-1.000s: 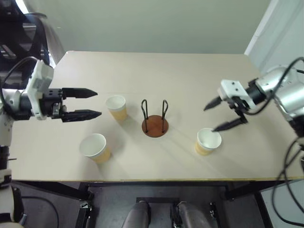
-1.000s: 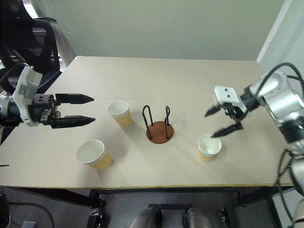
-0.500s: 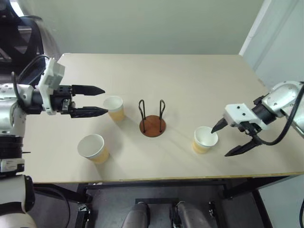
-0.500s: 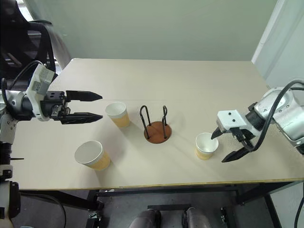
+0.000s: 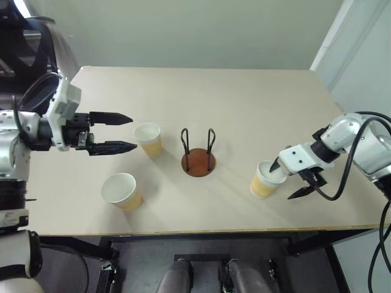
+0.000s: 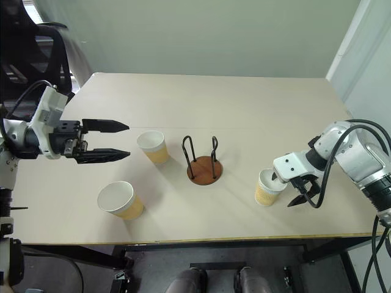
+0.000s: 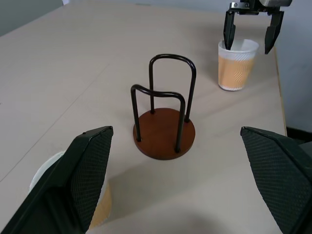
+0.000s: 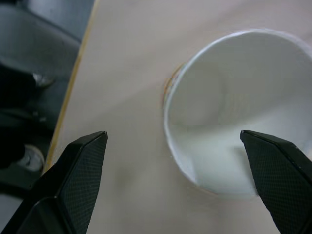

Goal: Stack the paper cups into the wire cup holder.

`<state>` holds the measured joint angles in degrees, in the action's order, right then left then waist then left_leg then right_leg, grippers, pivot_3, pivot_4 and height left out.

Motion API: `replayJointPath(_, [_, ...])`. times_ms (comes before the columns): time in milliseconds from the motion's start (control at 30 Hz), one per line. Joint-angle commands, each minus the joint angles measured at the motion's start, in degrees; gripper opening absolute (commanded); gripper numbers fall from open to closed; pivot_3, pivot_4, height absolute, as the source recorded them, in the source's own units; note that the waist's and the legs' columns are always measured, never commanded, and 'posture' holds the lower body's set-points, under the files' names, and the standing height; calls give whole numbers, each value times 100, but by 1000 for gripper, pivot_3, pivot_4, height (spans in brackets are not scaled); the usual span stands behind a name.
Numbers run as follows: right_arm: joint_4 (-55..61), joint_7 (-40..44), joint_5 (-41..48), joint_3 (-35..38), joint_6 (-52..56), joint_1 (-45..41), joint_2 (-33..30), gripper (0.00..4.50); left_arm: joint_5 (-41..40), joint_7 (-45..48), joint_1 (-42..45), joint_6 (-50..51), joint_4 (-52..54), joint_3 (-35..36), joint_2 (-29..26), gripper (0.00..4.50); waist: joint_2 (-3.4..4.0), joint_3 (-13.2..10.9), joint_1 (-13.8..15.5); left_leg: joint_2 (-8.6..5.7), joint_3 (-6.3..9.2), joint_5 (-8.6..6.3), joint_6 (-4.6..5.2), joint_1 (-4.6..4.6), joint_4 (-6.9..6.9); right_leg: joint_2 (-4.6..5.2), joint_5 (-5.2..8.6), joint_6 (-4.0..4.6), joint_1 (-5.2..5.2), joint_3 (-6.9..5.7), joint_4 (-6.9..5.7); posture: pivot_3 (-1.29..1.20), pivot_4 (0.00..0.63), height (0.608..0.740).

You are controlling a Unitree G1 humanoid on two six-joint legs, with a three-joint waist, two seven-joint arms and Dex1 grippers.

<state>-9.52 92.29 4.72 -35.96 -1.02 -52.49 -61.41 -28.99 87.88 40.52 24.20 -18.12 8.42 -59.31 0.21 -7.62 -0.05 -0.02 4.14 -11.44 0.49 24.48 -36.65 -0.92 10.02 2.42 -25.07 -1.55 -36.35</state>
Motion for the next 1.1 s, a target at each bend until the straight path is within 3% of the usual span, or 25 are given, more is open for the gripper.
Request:
replayJointPath(33, [-51,21,7,-121,-261,-168,-99,3851,-82,-60,-53,-2,232,271,-148,4500,0,0,4,0,0,-2,-1,0,0,0,0,0,0,0,0,0,150,740])
replayJointPath(367, [-188,21,67,-197,-337,-411,-7,48,6,-85,-59,-122,176,210,-213,4500,0,0,7,1,-1,-4,-4,-2,-4,1,4,17,0,0,-2,0,150,740])
replayJointPath(767, [-566,21,-168,-9,-593,-1094,490,48,223,81,-93,-613,-343,190,-151,4500,1,0,5,1,0,-10,-8,-1,-4,2,10,32,-6,-1,-5,0,150,740])
replayJointPath(1100, [-1464,21,-184,258,-678,-2267,1105,48,-531,462,-580,-376,75,127,-282,4500,1,-1,6,2,-1,-25,-25,8,-3,3,9,42,-34,-3,-25,0,150,740])
